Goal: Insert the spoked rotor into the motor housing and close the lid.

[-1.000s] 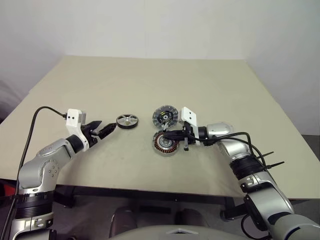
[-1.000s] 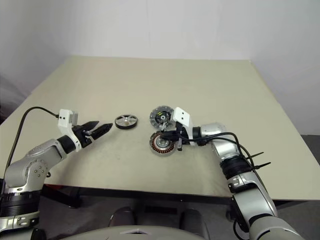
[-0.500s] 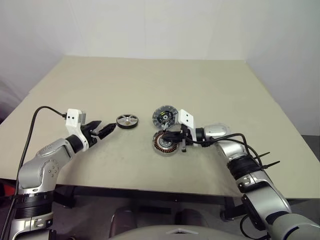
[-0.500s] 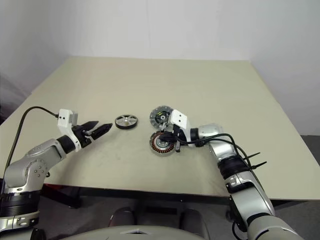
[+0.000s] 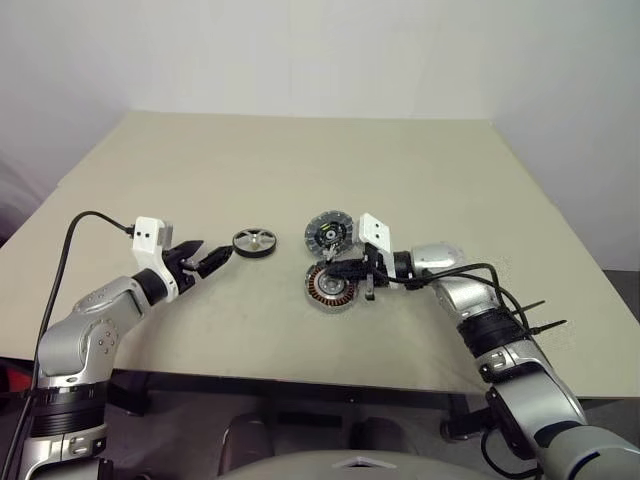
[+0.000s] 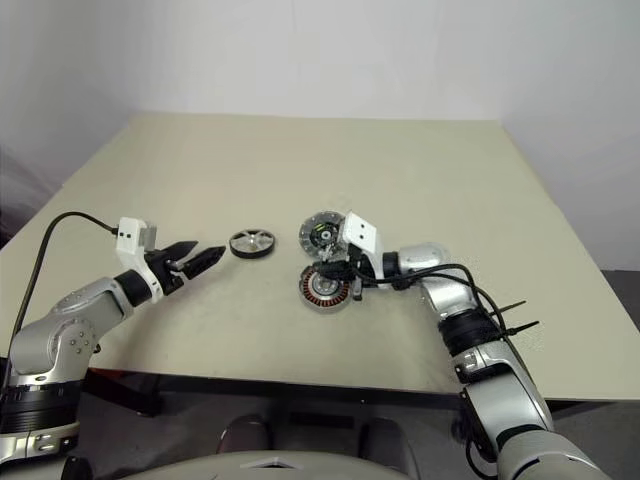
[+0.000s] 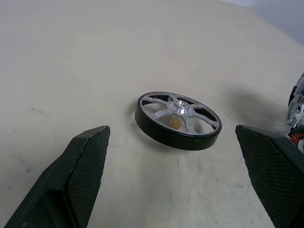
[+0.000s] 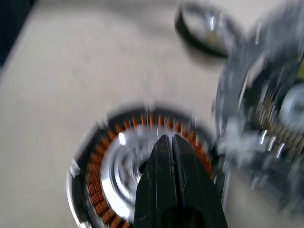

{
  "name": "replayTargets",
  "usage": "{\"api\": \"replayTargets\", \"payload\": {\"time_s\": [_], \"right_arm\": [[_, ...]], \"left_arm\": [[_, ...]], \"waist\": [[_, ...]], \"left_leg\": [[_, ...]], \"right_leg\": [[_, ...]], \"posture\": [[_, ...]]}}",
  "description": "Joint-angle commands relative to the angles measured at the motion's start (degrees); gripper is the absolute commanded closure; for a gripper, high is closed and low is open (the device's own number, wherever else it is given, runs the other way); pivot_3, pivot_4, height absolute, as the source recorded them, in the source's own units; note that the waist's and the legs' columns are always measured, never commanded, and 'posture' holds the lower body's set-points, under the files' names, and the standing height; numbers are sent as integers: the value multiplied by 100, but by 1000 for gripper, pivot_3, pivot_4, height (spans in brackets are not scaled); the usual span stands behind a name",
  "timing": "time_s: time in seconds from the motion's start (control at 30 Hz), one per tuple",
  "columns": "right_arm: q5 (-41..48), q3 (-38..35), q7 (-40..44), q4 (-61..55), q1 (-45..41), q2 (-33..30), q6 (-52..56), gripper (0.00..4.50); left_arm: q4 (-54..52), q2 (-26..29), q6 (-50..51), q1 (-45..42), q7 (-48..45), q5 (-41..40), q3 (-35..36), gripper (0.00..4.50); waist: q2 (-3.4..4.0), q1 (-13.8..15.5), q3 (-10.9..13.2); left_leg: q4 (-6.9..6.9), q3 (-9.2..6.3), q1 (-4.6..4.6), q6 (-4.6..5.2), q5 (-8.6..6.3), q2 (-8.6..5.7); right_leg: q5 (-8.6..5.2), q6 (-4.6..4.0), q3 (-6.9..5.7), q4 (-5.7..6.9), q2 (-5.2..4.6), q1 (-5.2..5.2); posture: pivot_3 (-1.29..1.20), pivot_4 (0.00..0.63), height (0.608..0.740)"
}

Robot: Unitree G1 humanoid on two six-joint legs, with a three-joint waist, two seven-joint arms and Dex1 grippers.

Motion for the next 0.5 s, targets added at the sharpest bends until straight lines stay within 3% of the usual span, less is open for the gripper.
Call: {"api": "replayTargets", "payload": {"time_s": [0.03,0.5], "right_arm": [[-118,51,-10,103,6,-19,-84,4452],[527,-432,171,-1009,-119,-278,483,4452]], "left_arm": [[-174,69,-111,-33,-36,-5,64,0],[-178,28,-116,-3,-1,-32,97,0]], "waist": [[-1,0,-1],[0,5,0]], "left_leg": [[-1,0,1,0,0,2],[-2,-2,0,-1,0,1]], "right_leg": [[0,0,0,0,1,6],[0,0,-1,-3,2,-7]], "posture": [[0,0,740],[0,0,740]]}}
